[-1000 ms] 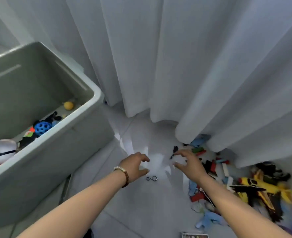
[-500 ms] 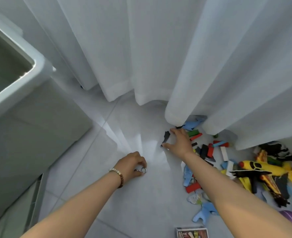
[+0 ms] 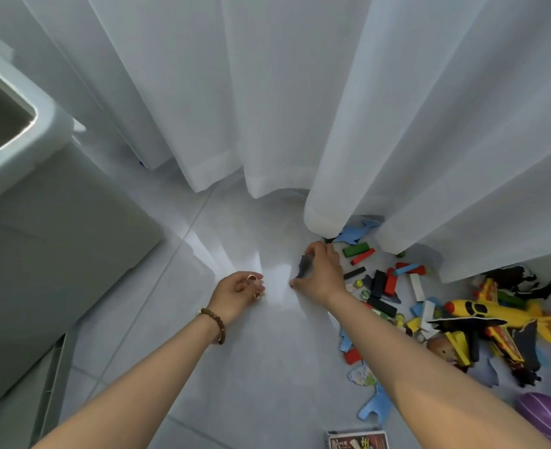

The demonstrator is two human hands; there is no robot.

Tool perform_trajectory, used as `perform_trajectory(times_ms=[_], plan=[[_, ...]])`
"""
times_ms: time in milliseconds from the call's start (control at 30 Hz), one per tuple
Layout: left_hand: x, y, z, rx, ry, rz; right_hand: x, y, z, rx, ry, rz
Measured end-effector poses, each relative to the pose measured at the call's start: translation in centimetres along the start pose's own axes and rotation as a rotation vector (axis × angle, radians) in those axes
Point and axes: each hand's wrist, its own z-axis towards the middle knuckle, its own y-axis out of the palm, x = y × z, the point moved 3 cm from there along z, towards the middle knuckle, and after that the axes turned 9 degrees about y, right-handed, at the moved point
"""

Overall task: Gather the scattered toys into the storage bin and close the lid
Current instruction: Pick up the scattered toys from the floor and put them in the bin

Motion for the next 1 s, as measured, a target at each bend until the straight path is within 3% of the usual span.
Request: perform_trajectory(times_ms=[133,233,300,433,467,633,767,1000], plan=[[0.8,1.7,-0.4,-0.011,-0.278,-0.332,-0.6,-0.5,-1.6,-0.064,-0.007,0.402],[1.2,3.1,-0.8,-0.135,-0.431,-0.483,-1.5,-1.9,-3.5,-0.215,-0.114,0.593],[1.7,4.2,-0.8,-0.253,-0.448,-0.515,-1.5,-2.9,-4.2,-0.262,-0.2,0.506],[2.6,5.9,-0.6,-0.311,-0.365,-0.328,1.4,-6.5,-1.2,0.195,-0.266,0.278],[2.6,6.1,-0.4,-0.308,-0.323,-0.266,2.0,-7.0,0.0,0.223,-0.252,0.184],[1.8,6.1,0.1,-0.252,-0.231,-0.159,3.4,-6.0,3.8,-0.151,-0.061,-0.334],[1.3,5.8,0.1,-0.226,-0.232,-0.143,4.0,-4.7,3.5,-0.208,-0.025,-0.386],[1.2,4.6,-0.5,-0.12,-0.204,-0.138,5.8,-2.0,-3.5,-0.275,-0.142,-0.413]])
